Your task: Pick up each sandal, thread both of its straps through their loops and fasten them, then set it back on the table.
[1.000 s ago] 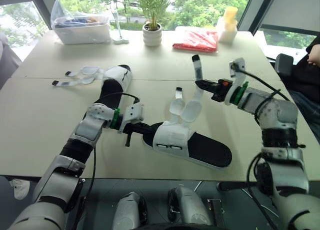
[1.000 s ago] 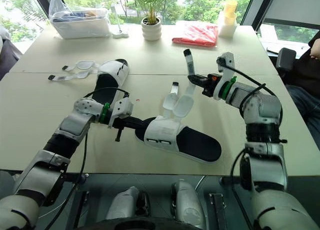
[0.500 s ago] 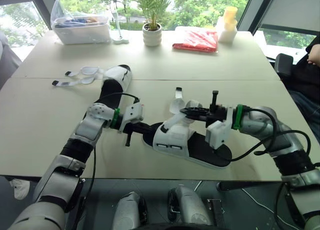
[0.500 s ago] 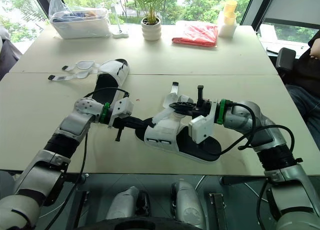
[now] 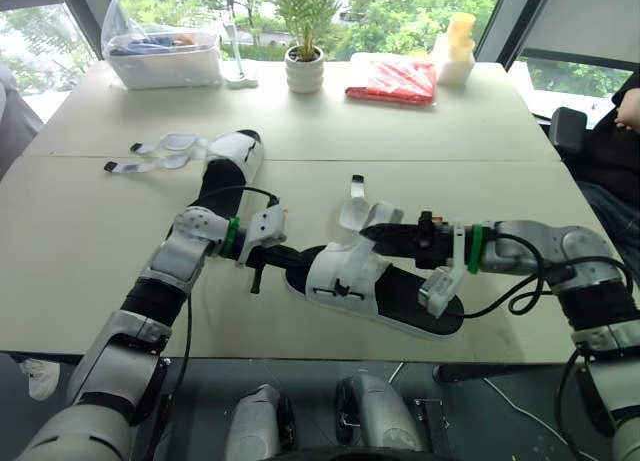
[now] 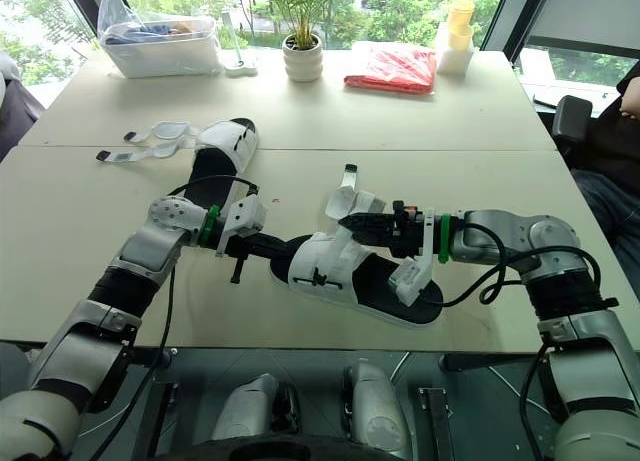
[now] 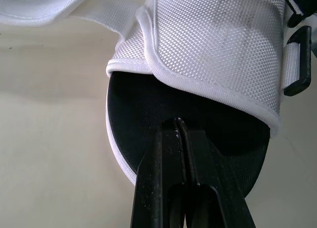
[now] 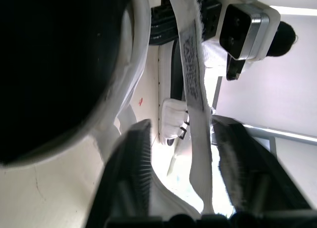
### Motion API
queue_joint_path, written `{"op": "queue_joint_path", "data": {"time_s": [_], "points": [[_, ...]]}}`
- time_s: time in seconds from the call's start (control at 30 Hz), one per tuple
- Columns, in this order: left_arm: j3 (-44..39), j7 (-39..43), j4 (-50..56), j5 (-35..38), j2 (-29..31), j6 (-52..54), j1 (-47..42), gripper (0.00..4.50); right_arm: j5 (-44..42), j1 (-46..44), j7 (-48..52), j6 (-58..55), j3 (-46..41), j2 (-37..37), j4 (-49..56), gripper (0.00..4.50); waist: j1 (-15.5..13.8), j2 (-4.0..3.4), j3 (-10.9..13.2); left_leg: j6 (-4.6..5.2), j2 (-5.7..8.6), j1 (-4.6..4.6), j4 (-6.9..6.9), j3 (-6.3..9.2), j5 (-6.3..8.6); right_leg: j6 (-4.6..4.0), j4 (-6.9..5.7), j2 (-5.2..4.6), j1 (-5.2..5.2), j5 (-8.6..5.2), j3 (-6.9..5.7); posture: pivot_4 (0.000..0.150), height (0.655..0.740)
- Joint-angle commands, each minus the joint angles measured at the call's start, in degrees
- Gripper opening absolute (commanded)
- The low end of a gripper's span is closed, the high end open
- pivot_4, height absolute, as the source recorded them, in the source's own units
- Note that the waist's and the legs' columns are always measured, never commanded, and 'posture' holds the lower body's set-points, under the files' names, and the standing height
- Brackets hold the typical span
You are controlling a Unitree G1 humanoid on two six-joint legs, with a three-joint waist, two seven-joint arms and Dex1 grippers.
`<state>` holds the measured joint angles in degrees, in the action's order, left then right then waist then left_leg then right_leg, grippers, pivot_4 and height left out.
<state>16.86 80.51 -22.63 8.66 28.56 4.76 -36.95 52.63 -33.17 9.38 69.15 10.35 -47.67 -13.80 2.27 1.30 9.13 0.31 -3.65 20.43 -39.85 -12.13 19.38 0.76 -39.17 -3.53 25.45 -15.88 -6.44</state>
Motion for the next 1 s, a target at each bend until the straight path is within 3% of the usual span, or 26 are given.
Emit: {"op": "queue_joint_path", "data": {"time_s": [0.03, 0.27, 0.33, 0.4, 0.5, 0.57, 0.63, 0.7, 0.77, 0.87, 1.0], "points": [[0.9, 0.8, 0.1, -0.6, -0.1, 0.5, 0.0, 0.0, -2.8, 1.9, -0.4, 0.0, -2.7, -4.4, 5.1, 3.42, -0.1, 0.0, 0.0, 0.0, 0.0, 0.0, 0.0, 0.0, 0.0, 0.0, 0.0, 0.0, 0.0, 0.0, 0.0, 0.15, 0.7278], [1.2, 1.3, -0.6, -0.6, -0.9, 0.6, -0.6, 0.0, -16.5, 15.2, 6.2, -6.5, -9.0, -16.1, 14.0, 3.42, -0.3, 0.0, 0.0, 0.0, 0.0, -0.02, 0.0, 0.01, 0.0, 0.01, 0.0, 0.0, -0.02, -0.03, 0.02, 0.15, 0.7278], [1.3, 1.5, -1.1, -0.7, -1.1, 0.3, -0.7, 0.0, -35.1, 23.9, 12.1, -18.0, -10.2, -19.0, 20.5, 3.42, -0.6, 0.0, 0.0, 0.0, 0.0, -0.01, 0.0, 0.03, 0.0, 0.01, 0.0, 0.0, -0.02, -0.03, 0.02, 0.15, 0.7278], [1.4, 1.8, -1.4, -0.8, -1.2, 0.0, -0.8, 0.0, -56.9, 32.2, 17.4, -37.2, -11.6, -20.2, 31.4, 3.42, -0.9, 0.04, 0.0, 0.0, 0.0, -0.04, 0.0, 0.15, 0.0, -0.02, 0.03, 0.02, -0.08, -0.04, 0.02, 0.15, 0.7278], [1.4, 2.0, -1.9, -1.0, -1.5, -0.3, -1.0, 0.0, -76.8, 39.0, 21.0, -56.9, -13.7, -21.8, 43.6, 3.42, -1.1, 0.02, 0.0, 0.01, 0.0, -0.07, -0.08, 0.4, 0.01, -0.06, 0.01, 0.05, -0.14, -0.01, 0.03, 0.15, 0.7278], [1.6, 2.1, -2.6, -1.3, -1.8, -0.5, -1.5, 0.0, -94.3, 41.6, 17.9, -70.6, -13.8, -22.7, 51.7, 3.96, -1.2, 0.09, 0.0, 0.04, 0.01, -0.04, -0.11, 0.54, 0.02, -0.08, 0.03, 0.04, -0.2, 0.0, -0.02, 0.15, 0.7278], [1.6, 2.3, -3.1, -1.5, -2.1, -0.7, -1.9, 0.0, -115.2, 41.8, 12.0, -82.3, -13.4, -24.7, 56.4, 4.47, -1.3, 0.1, 0.0, 0.06, 0.01, -0.02, -0.12, 0.66, 0.04, -0.09, 0.08, 0.04, -0.23, 0.0, -0.09, 0.15, 0.7278], [1.5, 2.4, -3.4, -1.6, -2.3, -0.9, -2.1, 0.0, -135.4, 39.9, 5.5, -89.4, -12.8, -26.4, 58.6, 4.47, -1.4, 0.13, 0.0, 0.09, 0.02, 0.02, -0.12, 0.72, 0.06, -0.1, 0.12, 0.03, -0.25, 0.0, -0.12, 0.15, 0.7278], [1.4, 2.4, -3.7, -1.7, -2.5, -0.9, -2.3, 0.0, -149.1, 36.9, 0.8, -94.2, -11.9, -27.2, 58.6, 4.47, -1.5, 0.16, 0.0, 0.1, 0.04, 0.05, -0.12, 0.75, 0.06, -0.11, 0.14, 0.02, -0.25, 0.0, -0.15, 0.15, 0.7278], [1.3, 2.6, -3.7, -1.7, -2.4, -1.1, -2.2, 0.0, -163.3, 30.9, -8.3, -98.5, -7.9, -24.5, 55.2, 4.47, -1.5, 0.24, 0.1, 0.11, 0.05, 0.07, -0.12, 0.8, 0.07, -0.11, 0.17, 0.01, -0.27, 0.0, -0.2, 0.15, 0.7278], [1.3, 2.5, -4.0, -1.9, -2.4, -1.5, -2.1, 0.0, -165.6, 24.9, -16.3, -103.2, -3.0, -14.5, 49.5, 4.47, -1.5, 0.5, 0.0, 0.1, 0.07, 0.12, -0.12, 0.87, 0.06, -0.11, 0.21, 0.01, -0.29, 0.01, -0.27, 0.15, 0.7278]]}}
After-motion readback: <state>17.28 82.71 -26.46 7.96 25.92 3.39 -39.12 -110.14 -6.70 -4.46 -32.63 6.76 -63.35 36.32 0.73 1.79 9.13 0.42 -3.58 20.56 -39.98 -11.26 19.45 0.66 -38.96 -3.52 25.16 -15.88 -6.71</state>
